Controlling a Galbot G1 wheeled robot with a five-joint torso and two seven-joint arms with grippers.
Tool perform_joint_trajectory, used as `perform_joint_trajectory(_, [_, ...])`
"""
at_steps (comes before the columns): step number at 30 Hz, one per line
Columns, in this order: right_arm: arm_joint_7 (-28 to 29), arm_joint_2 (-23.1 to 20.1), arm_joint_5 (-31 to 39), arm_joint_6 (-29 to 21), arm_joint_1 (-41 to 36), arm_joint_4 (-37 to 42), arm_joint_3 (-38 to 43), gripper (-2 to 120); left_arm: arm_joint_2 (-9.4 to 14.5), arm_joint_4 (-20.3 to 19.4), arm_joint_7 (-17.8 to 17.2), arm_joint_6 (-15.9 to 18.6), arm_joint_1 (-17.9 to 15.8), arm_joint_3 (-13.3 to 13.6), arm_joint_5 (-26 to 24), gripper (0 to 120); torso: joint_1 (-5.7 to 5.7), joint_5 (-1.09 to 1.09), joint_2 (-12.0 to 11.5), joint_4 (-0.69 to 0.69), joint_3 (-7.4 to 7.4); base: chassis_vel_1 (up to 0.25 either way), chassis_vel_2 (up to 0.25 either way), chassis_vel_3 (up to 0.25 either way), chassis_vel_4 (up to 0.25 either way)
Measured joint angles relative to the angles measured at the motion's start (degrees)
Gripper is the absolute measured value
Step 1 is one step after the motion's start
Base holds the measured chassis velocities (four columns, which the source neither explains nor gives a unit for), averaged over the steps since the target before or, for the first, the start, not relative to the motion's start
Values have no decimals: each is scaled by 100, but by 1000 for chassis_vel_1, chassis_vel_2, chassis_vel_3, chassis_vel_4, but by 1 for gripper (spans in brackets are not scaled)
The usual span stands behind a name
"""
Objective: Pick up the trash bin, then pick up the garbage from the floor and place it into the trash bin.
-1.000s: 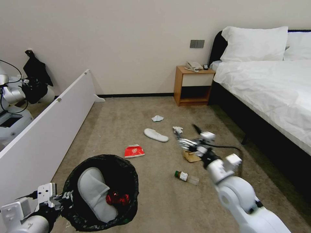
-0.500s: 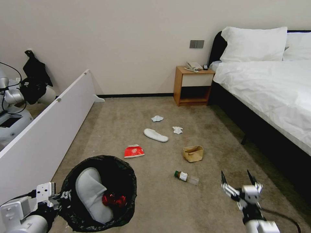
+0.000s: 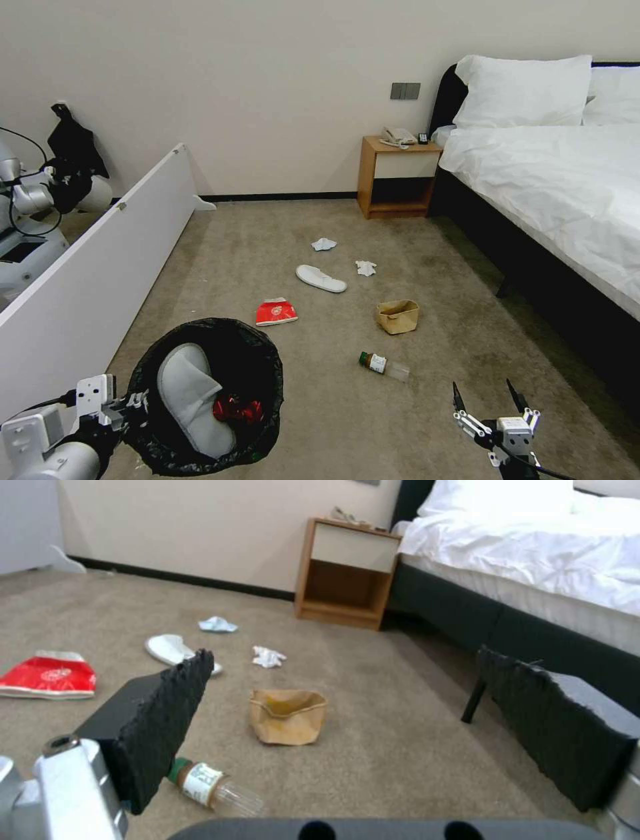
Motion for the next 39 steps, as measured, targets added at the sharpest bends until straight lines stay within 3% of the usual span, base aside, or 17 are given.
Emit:
perform_joint_trajectory(10, [-36, -151, 96, -16, -27, 14, 23, 100, -164, 186, -26, 0, -136, -164, -99, 3, 0, 0, 0, -1, 0, 0, 0, 0, 0])
perform_joint_trajectory(21, [-112, -247, 201, -48, 68, -43, -33, 100, -201, 352, -30, 0, -175, -638, -353, 3, 0, 0, 0, 0, 0, -20, 24, 26, -26])
perform_joint_trajectory(29, [-148, -257, 214, -88, 206, -84, -52, 100, -220, 408, -27, 0, -182, -778, -380, 3, 0, 0, 0, 0, 0, -47, 68, 57, -49])
perform_joint_trajectory(39, [-206, -291, 289, -116, 257, -83, -7, 100, -245, 403, -20, 1, -188, -770, -377, 3, 0, 0, 0, -1, 0, -66, 67, 62, -67])
